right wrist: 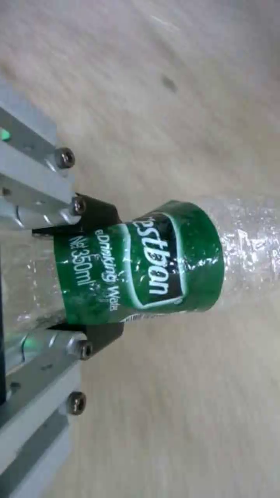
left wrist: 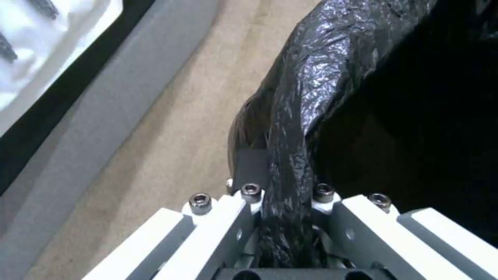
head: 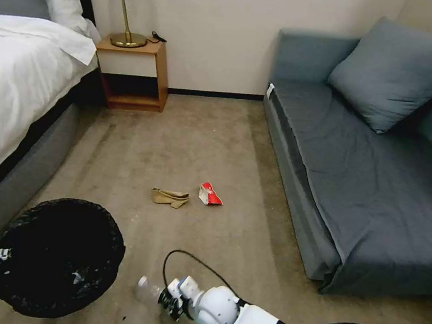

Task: Pick up the trash bin, then pick up the garbage on the floor and place it into the trash bin.

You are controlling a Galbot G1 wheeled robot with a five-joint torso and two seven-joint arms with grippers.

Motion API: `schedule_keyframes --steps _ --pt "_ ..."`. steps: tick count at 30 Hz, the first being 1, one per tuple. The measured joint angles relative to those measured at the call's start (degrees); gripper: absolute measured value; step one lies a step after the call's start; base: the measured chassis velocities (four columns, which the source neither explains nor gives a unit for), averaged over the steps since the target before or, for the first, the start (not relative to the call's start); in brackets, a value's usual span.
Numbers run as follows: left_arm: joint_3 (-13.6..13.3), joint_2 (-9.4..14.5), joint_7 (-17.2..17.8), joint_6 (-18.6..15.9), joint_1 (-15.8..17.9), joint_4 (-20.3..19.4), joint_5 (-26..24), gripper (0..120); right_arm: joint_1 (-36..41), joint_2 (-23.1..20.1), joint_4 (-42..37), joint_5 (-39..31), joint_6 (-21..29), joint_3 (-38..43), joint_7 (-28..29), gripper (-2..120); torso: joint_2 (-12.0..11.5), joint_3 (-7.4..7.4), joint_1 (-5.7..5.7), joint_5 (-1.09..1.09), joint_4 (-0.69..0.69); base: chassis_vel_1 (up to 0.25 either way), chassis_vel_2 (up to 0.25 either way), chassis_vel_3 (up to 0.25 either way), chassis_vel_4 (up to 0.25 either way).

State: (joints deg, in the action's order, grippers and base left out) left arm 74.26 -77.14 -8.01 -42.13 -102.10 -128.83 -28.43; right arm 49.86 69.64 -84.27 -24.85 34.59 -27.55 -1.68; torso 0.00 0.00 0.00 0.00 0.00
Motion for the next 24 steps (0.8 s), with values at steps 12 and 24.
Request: schedule_keyframes --steps 12,24 --pt "-0.1 1.0 0.1 0.0 0.4 1.3 -0.7 3 9.0 -7.4 -24.9 -8.2 -1.1 16.2 4.0 26 0.0 0.0 0.0 0.0 -0.02 0.0 0.0 0.0 0.0" --pt "-1.9 0.9 0.6 0.0 0.6 2.0 -0.6 3 1.4 -2.4 -28.4 -6.6 -14.7 6.4 2.1 26 0.0 0.0 0.0 -0.01 0.0 0.0 0.0 0.0 0.0"
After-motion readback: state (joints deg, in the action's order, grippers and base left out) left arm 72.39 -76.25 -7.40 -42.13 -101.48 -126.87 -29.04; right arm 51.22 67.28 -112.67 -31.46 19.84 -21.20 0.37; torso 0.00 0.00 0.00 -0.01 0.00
